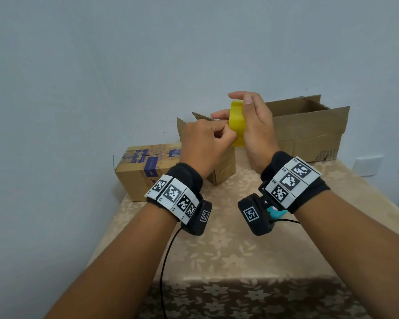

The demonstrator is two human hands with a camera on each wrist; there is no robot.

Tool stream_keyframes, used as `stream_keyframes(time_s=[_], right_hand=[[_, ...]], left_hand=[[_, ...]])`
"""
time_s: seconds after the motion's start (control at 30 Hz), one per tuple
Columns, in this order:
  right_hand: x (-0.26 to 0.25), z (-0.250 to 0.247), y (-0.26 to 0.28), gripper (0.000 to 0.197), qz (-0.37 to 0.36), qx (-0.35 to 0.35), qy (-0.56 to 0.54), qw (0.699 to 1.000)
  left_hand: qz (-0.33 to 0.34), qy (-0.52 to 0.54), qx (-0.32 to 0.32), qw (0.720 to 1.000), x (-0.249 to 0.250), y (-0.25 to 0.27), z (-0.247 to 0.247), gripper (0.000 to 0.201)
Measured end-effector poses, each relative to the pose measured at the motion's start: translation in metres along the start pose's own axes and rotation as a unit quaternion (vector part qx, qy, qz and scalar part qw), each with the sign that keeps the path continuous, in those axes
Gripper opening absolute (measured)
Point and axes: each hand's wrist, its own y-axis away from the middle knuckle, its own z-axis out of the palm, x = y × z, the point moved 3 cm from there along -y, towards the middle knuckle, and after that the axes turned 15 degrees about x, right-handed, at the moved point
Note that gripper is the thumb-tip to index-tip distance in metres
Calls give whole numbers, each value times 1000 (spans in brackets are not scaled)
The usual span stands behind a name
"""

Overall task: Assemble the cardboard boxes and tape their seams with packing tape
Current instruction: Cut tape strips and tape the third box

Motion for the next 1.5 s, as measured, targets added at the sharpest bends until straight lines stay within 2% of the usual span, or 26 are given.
stream_keyframes(time_s=[0.13,0.3,0.43,0.57,0.77,1.03,1.17,1.5], right_hand=[[-2,-2,-3,34,4,10,-1,1000],[-2,-4,-4,34,-5,19,9,1000],[0,-3,-3,34,-15,17,16,1000],[-2,-2,-3,35,-23,13,24,999],[-4,-1,-3,34,-33,18,31,999],[-4,-3,-4,34,-48,21,33,998],[-3,-3,-3,34,-43,24,29,998],[-3,-3,-5,32,-56,27,23,998]], left_hand=[[-15,36,-46,998,5,-1,0,35],[7,28,-53,998,2,0,3,38],[4,12,-47,999,-1,-1,4,45],[-17,28,-55,998,-3,-2,2,43],[3,23,-43,999,0,0,1,42],[-10,35,-52,998,1,1,3,39],[1,29,-42,999,-1,2,6,40],[-19,42,-12,999,-4,0,12,36]])
